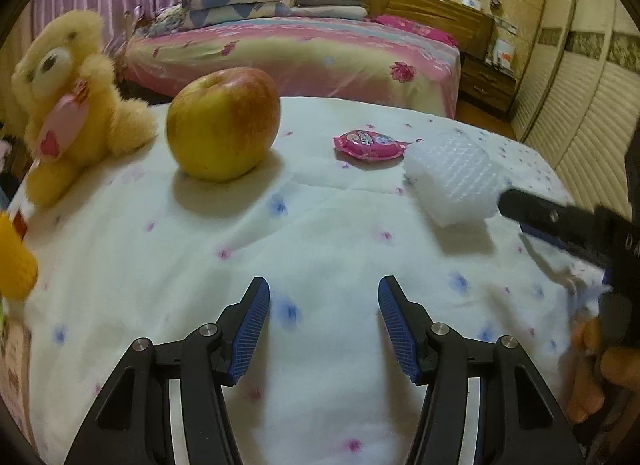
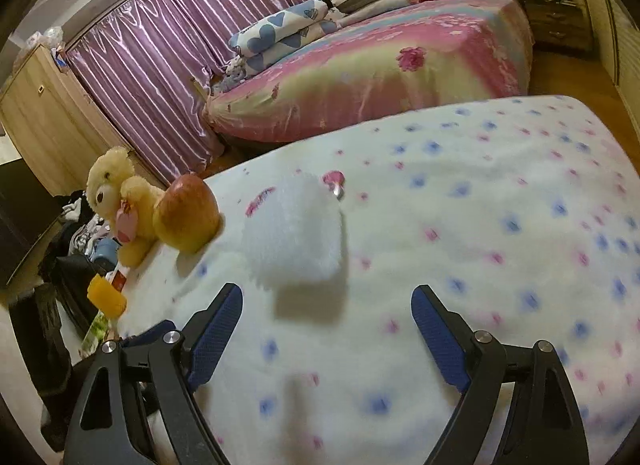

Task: Collect trash
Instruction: 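Move both tools back over the bubble wrap and pink wrapper on the bed, then grasp the bubble wrap with the right tool while the left grasps the pink wrapper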

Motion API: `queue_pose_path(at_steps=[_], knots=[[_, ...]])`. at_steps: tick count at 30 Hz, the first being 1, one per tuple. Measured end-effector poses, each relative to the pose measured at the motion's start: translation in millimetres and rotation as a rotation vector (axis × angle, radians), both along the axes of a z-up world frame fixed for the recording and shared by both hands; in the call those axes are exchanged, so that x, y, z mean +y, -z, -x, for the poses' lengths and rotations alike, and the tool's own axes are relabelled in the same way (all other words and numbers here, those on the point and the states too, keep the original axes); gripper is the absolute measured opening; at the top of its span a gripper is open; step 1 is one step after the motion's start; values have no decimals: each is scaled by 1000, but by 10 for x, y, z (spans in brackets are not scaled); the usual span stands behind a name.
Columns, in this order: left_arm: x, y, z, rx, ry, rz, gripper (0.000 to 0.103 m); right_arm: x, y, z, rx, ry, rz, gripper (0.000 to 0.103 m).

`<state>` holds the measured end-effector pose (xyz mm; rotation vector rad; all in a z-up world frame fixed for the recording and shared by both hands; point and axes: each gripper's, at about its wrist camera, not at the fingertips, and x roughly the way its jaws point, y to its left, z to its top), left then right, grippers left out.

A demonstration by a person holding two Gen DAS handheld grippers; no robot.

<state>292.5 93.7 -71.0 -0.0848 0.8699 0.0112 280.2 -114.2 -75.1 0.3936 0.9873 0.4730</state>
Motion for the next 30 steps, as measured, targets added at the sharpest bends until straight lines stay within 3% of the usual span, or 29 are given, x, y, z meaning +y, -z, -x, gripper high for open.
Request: queue_pose_path(at_steps=[3, 5, 7, 10, 16, 23, 25, 26, 27, 29, 30], knots=[[-32, 42, -179, 4, 27, -32, 60, 100, 5, -118, -8, -11, 2, 80], [-58, 54, -295, 4, 45, -45, 60, 170, 36, -200, 2, -27, -4, 67], [-96, 71, -432, 6, 62, -64, 62, 222, 83, -269, 11, -40, -3, 42], [-166, 80, -613, -7, 95, -84, 65, 210, 137, -303, 19, -45, -9, 28], [-293, 144, -1006, -8, 123, -118, 78, -83, 137, -228, 30, -17, -48, 23], [-387, 206, -1315, -23, 144, -158, 78, -517, 166, -26, 58, 50, -86, 23], [-411, 204, -1302, -30, 151, -163, 76, -573, 171, 21, 62, 57, -92, 23], [-430, 207, -1305, -34, 158, -171, 71, -593, 161, 42, 61, 60, -91, 23], [-447, 213, -1294, -32, 164, -175, 59, -607, 151, 62, 59, 62, -89, 22], [-476, 232, -1274, -27, 174, -191, 54, -614, 134, 88, 57, 63, -87, 22], [-493, 223, -1244, -36, 181, -199, 33, -621, 130, 103, 57, 65, -87, 22]])
